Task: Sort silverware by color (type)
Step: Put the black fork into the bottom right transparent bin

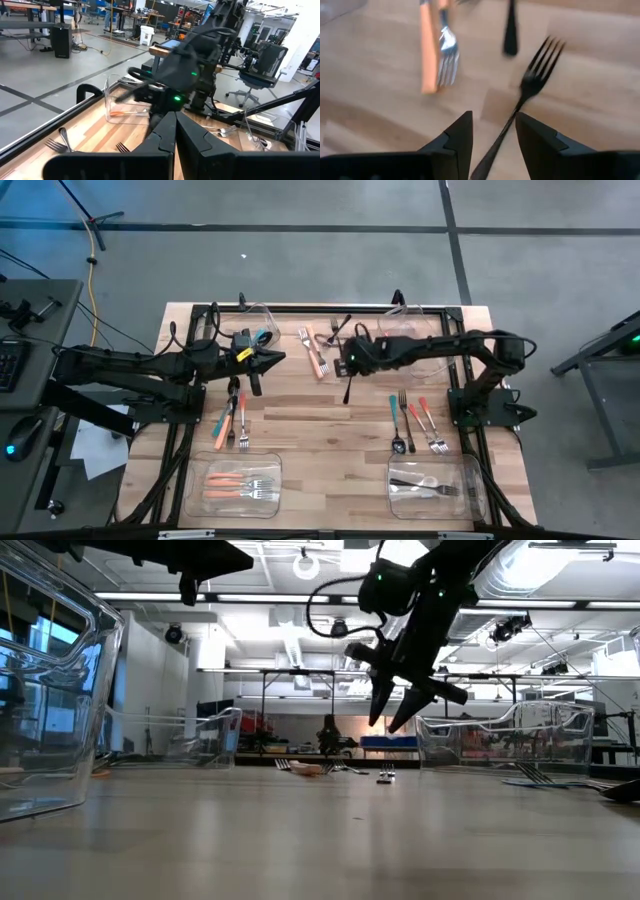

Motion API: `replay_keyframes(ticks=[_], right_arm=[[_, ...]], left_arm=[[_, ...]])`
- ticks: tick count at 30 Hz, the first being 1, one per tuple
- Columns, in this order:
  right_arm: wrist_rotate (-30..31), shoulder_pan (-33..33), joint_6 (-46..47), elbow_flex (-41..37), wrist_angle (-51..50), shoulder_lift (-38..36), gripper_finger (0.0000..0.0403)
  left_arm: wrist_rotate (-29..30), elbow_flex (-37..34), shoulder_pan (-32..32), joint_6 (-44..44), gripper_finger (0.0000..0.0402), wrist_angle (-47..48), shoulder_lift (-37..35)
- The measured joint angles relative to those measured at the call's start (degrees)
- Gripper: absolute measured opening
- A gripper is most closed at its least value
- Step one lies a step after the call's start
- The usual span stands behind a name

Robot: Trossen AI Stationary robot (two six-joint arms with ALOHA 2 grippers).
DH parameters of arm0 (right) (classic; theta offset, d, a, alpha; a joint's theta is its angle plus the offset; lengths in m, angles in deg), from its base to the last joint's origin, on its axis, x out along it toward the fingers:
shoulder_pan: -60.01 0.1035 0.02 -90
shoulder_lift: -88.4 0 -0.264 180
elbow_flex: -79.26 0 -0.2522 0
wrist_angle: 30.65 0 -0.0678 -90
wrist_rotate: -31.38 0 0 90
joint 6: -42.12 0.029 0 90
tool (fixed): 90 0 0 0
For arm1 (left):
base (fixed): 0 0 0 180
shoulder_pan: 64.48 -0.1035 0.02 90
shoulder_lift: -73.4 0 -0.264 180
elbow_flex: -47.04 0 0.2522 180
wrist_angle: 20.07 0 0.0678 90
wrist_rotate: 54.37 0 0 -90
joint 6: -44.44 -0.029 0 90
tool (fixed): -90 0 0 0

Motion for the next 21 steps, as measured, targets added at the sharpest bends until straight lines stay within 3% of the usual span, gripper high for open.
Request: replay_keyframes(ticks=[9, 16, 21], right_arm=[[-7.4, -10.1, -11.0, 0.0, -0.2, 0.0, 0.0134], [-8.4, -12.6, -21.6, 0.1, 0.0, 0.0, 0.0133], [-11.0, -13.3, -24.2, 0.1, 0.0, 0.1, 0.0133]], left_arm=[[0.0, 0.0, 0.0, 0.0, 0.0, 0.0, 0.0], [0.0, 0.0, 0.0, 0.0, 0.0, 0.0, 0.0], [0.0, 0.0, 0.0, 0.3, 0.0, 0.0, 0.0]])
